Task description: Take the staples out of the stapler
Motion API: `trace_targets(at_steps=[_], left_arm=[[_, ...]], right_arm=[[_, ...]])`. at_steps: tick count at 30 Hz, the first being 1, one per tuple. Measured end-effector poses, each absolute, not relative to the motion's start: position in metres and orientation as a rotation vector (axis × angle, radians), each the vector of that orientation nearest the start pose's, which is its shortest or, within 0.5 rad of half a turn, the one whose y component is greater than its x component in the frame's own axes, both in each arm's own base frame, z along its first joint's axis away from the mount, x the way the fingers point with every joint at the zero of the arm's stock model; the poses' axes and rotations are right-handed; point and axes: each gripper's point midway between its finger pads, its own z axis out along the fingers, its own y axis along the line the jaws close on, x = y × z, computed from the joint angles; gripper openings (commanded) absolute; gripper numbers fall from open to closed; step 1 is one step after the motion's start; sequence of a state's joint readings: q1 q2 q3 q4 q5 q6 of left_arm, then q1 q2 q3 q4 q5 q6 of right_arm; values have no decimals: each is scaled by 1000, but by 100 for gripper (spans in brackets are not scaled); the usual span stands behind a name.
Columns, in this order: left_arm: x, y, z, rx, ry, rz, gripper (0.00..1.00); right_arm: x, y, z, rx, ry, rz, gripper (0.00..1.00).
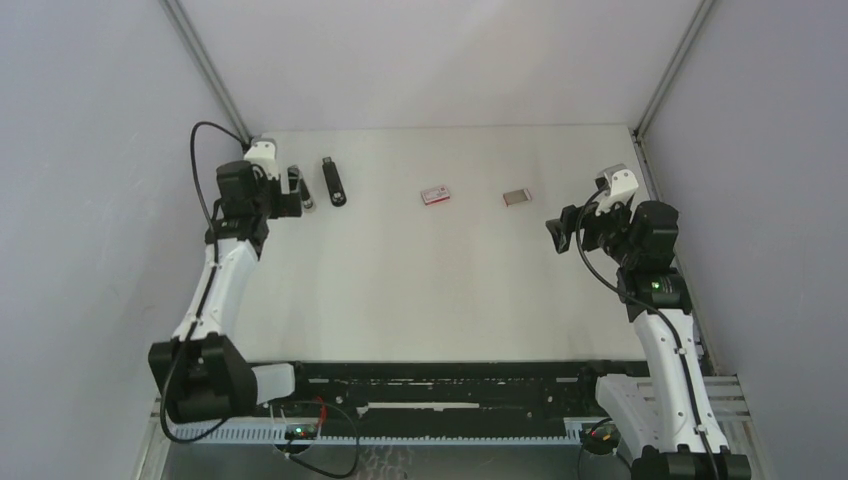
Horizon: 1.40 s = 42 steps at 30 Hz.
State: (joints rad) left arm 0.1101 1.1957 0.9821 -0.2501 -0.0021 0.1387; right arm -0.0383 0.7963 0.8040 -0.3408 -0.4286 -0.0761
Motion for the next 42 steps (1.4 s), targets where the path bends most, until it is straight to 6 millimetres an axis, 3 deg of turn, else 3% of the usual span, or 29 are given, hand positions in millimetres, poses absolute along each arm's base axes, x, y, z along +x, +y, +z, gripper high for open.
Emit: trace_targets(at_steps=[24,31,42], left_arm=[[548,95,160,-104,2253,226,100],[566,93,142,-136,2304,183,98],[568,85,97,-197,2399,107,87]], right_arm=[[296,63,230,-385,1910,325,100],[295,65,226,-407,1913,324,100],[294,67,225,-442,1905,329,100]])
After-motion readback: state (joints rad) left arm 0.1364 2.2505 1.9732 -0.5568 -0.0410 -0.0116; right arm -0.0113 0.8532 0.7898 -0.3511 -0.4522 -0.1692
